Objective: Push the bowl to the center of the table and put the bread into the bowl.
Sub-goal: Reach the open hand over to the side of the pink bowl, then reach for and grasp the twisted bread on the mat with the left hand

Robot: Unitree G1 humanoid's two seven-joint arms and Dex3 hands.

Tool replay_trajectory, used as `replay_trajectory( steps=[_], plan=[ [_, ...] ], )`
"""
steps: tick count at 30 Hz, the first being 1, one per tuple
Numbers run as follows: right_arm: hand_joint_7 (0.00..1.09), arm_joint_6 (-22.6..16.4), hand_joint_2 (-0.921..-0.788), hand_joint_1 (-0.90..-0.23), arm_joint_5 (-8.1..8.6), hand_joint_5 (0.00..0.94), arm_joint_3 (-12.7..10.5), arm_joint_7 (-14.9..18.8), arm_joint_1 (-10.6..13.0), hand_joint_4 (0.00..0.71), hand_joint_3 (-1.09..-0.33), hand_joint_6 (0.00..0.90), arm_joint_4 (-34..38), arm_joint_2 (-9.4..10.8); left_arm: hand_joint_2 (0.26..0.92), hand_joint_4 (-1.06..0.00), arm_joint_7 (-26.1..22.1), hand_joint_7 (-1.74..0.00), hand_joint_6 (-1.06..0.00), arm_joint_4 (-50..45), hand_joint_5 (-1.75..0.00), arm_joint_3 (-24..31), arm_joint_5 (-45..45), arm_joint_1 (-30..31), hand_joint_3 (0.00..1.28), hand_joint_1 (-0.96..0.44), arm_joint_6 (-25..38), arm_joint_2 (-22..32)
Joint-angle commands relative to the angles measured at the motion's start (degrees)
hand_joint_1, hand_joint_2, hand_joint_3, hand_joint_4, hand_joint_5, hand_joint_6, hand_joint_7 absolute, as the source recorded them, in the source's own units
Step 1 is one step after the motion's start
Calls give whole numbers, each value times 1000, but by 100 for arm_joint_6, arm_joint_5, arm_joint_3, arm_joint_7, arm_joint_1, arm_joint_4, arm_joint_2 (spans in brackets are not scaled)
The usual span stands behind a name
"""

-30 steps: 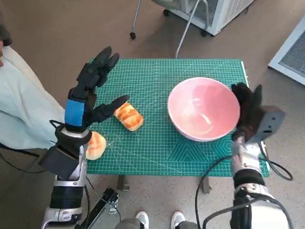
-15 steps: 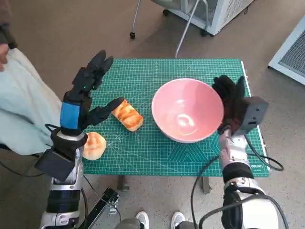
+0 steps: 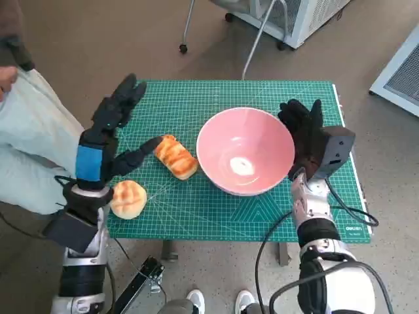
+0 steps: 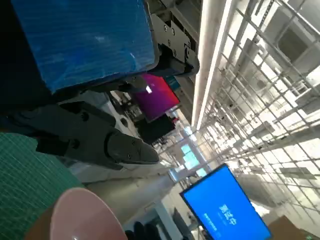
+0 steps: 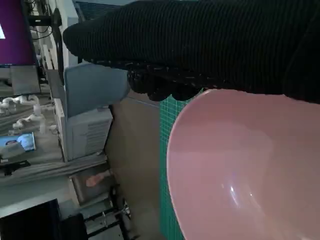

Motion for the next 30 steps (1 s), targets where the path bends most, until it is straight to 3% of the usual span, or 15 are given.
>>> replay_trajectory(
  steps=[1,8,14,20,24,27,30],
  plan=[
    [491,0,-921,-556,59,6,-108,104,-79,131,-901,13,17,-182,921,-422,111,-86,-385,203,0,100,194,-10,98,-332,-136,202],
    [501,-389,-921,-537,38,3,-133,160,-161,128,-880,6,-102,-415,921,-420,173,-72,-387,473,0,75,523,-155,107,-349,-151,510],
    [508,-1272,-921,-538,-192,0,142,404,-147,121,-860,0,-415,-643,921,-405,-7,-56,-372,969,0,-125,999,-553,117,-361,-159,1083],
    [509,-2307,-921,-558,-323,9,457,1037,3,135,-865,-1,-945,-888,921,-364,-416,-48,-365,1402,0,-592,1547,-1092,117,-345,-139,1666],
    [530,-2830,-921,-574,-151,26,611,1585,192,171,-848,-1,-1495,-911,920,-341,-862,-47,-367,1560,0,-909,1735,-1415,88,-320,-64,1969],
    [547,-2977,-921,-592,226,32,728,2206,381,186,-835,-1,-2105,-874,913,-323,-1342,-51,-376,1639,0,-1181,1785,-1689,59,-284,22,2150],
    [562,-2938,-921,-610,510,34,813,2594,527,190,-826,-1,-2543,-858,901,-303,-1627,-54,-385,1701,0,-1384,1887,-1896,38,-241,66,2260]
  ],
)
